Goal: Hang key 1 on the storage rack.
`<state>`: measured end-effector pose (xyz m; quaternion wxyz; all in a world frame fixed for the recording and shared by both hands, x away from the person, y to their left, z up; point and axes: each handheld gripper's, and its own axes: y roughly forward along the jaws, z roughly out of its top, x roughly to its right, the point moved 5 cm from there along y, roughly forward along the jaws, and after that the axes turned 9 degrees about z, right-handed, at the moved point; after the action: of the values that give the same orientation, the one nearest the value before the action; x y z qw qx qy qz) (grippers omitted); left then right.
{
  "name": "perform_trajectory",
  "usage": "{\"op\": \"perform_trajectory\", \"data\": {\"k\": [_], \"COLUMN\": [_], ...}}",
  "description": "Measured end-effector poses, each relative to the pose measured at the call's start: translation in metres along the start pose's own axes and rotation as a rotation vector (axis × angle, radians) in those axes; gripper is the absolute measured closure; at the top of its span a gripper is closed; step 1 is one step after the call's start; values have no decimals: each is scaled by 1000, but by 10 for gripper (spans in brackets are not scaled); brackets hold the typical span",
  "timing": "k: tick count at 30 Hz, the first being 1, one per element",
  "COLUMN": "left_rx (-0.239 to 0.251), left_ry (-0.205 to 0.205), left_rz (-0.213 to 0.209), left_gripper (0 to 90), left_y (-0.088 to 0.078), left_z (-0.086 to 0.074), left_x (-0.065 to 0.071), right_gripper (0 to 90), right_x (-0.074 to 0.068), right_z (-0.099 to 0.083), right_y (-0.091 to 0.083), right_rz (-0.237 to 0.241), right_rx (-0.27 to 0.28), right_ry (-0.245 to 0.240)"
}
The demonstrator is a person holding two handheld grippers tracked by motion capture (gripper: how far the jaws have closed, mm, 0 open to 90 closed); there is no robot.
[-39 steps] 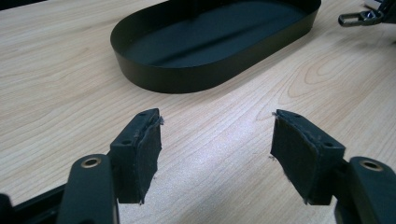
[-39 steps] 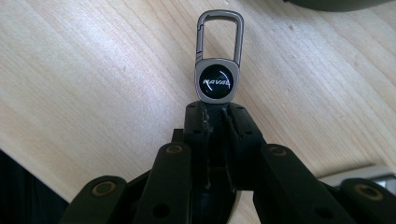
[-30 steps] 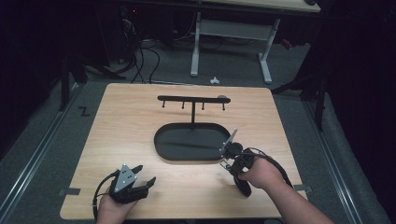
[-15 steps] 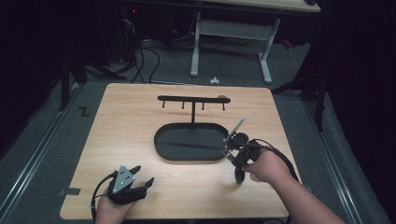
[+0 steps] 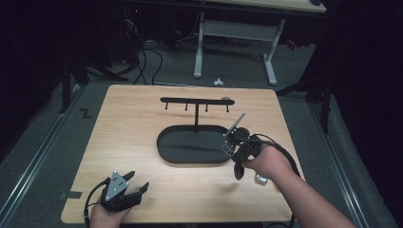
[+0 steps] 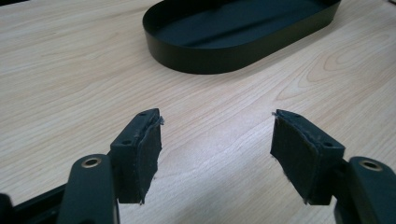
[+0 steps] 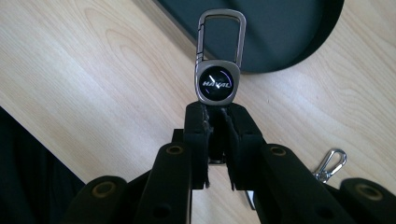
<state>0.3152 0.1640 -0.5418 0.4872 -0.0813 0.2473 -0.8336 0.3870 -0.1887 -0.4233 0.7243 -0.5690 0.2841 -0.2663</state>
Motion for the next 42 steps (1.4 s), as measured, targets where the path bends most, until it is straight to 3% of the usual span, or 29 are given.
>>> {"op": "perform_trajectory", "data": {"k": [15, 21, 26, 35, 40, 42], "left_rx": [-5, -4, -4, -5, -5, -7], "left_ry": [-25, -25, -21, -12, -12, -10], "left_rz": [43, 42, 38, 31, 29, 27], "left_gripper": [340, 340, 340, 340, 341, 341], "left_y": [-16, -16, -15, -15, -15, -15], "left_z": [-12, -11, -11, -11, -11, -10], "left_x": [-9, -9, -8, -6, -6, -6], "right_gripper": [802, 802, 802, 802, 803, 802], "right_x": [4, 4, 7, 9, 10, 8], "right_z": [18, 23, 30, 50, 62, 67], "right_y": [-7, -10, -13, -27, -34, -37], "right_rz": [4, 12, 3, -9, -21, -24], "right_rx": [23, 40, 48, 83, 105, 111], "right_ry": [-32, -7, -24, 7, -13, 6]}}
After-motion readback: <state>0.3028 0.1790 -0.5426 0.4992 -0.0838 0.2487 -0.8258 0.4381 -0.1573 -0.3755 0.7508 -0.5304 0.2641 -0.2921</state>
